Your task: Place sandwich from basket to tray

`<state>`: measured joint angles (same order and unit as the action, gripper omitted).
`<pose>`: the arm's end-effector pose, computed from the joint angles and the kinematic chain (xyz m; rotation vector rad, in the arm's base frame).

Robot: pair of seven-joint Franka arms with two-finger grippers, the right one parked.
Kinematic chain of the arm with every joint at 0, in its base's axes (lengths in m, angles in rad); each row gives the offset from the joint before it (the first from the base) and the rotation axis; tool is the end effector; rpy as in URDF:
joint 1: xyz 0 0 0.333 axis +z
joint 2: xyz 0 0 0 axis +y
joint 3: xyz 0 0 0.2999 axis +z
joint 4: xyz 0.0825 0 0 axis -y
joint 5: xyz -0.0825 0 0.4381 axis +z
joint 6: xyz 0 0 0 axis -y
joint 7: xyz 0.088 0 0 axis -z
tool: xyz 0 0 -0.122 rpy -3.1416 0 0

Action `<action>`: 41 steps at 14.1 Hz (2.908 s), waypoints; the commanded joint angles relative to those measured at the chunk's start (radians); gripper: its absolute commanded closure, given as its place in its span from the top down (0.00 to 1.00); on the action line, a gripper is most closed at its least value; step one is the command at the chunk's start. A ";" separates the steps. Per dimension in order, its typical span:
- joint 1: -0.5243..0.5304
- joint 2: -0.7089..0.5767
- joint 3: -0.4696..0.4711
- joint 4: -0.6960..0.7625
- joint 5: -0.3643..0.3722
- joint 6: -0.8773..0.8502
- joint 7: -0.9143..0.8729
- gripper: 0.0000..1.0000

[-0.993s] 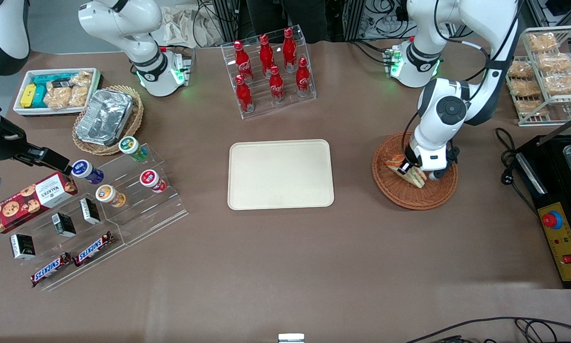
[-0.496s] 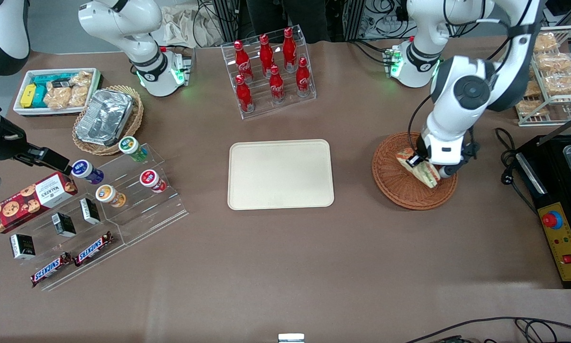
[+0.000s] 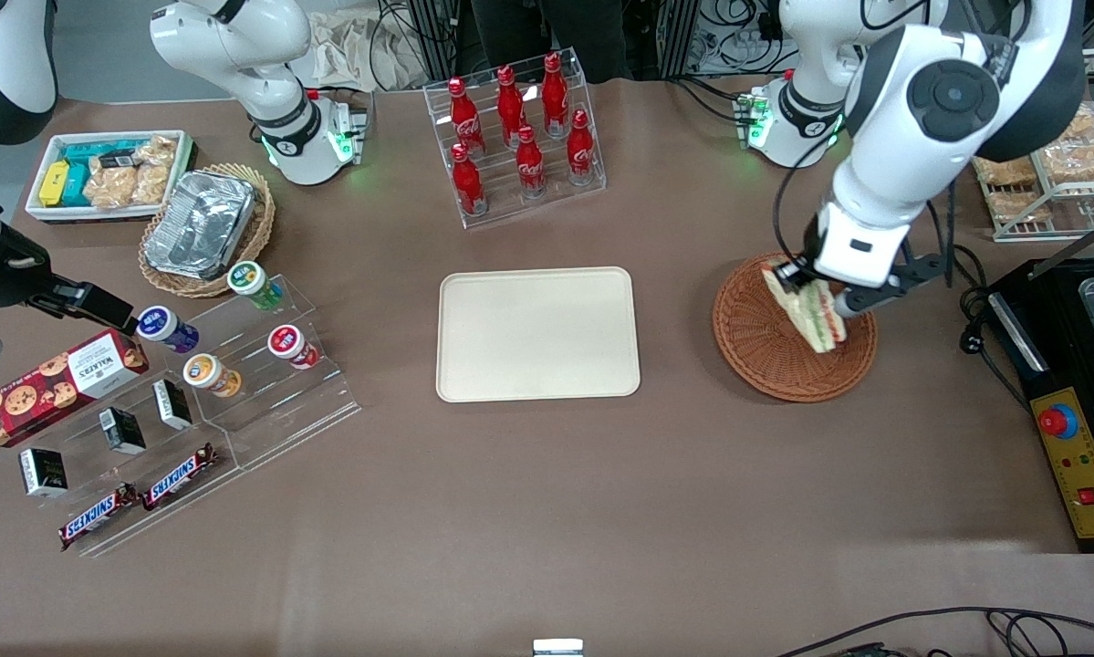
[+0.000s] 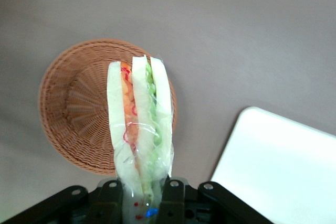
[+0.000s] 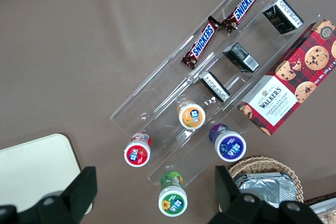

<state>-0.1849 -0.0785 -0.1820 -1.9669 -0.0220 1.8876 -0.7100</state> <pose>0.5484 -0.2144 0.4572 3.0888 0.5470 -0.0081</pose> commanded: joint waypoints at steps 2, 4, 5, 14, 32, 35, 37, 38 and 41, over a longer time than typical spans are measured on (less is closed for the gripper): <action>-0.007 0.003 -0.103 0.034 -0.021 -0.009 0.034 0.00; -0.024 0.028 -0.157 0.034 -0.015 0.045 0.027 0.00; -0.051 0.045 -0.160 0.026 -0.016 0.083 0.027 0.00; -0.223 0.305 -0.157 0.020 0.039 0.378 0.044 0.00; -0.251 0.545 -0.149 -0.087 0.178 0.656 0.029 1.00; -0.240 0.501 -0.149 -0.081 0.177 0.647 -0.031 1.00; -0.235 0.407 -0.149 -0.084 0.177 0.605 -0.066 1.00; -0.228 0.354 -0.148 -0.078 0.175 0.557 -0.074 1.00; -0.141 0.185 -0.151 -0.049 0.165 0.386 -0.057 1.00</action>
<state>-0.3780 0.2487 -0.3314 -2.0021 0.1430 2.3793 -0.7622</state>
